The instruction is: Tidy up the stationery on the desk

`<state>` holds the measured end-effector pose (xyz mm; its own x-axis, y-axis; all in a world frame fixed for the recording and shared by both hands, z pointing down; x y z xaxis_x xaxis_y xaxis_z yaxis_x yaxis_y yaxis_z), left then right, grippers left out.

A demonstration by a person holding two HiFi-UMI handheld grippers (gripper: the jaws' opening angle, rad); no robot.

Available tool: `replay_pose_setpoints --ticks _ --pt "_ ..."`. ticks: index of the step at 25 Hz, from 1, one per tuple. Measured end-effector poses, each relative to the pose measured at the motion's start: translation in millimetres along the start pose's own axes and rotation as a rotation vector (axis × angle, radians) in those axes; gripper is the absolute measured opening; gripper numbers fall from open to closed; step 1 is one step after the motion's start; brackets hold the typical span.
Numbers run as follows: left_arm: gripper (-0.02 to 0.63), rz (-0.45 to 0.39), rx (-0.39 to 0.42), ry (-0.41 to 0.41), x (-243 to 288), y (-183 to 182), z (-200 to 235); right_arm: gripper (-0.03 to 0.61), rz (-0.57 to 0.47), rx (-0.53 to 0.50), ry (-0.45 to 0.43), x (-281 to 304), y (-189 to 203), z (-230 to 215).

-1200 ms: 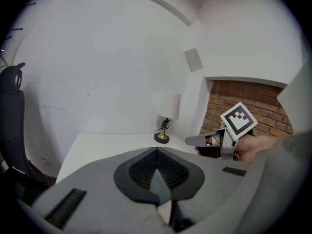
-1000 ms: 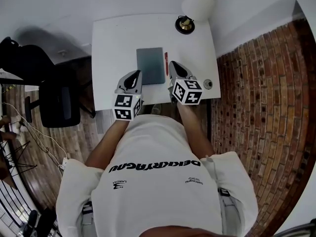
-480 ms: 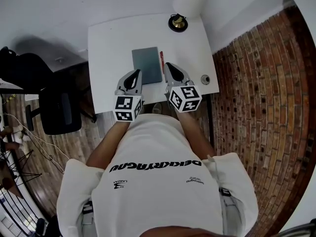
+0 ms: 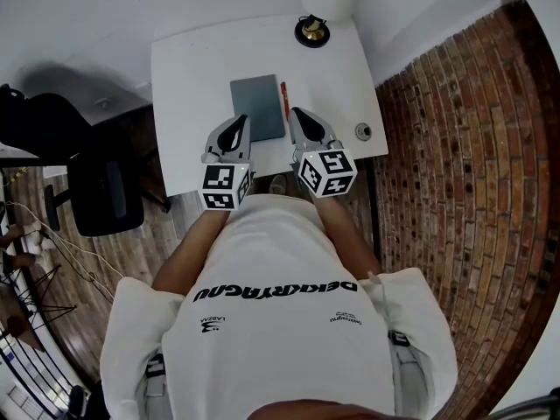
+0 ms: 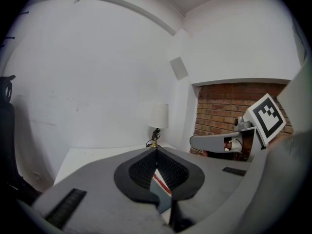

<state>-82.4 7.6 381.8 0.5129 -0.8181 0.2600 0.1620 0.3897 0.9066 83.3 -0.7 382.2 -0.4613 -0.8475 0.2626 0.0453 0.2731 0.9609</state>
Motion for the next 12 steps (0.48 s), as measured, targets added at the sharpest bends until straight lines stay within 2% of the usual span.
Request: replay_pose_setpoints --ticks 12 --pt "-0.002 0.004 -0.007 -0.006 2.6 1.9 1.0 -0.002 0.006 -0.003 0.01 -0.1 3.5 -3.4"
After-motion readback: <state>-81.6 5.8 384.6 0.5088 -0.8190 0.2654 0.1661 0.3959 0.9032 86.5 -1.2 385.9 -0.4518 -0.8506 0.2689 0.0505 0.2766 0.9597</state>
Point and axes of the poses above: the fingertips, and each gripper's own axes: x forward along the fingers, z to its left, y out of its underside, the point moved 7 cm from there along -x, backward along the fingers, and after that the axes turned 9 degrees about -x, right-handed, at the moved point
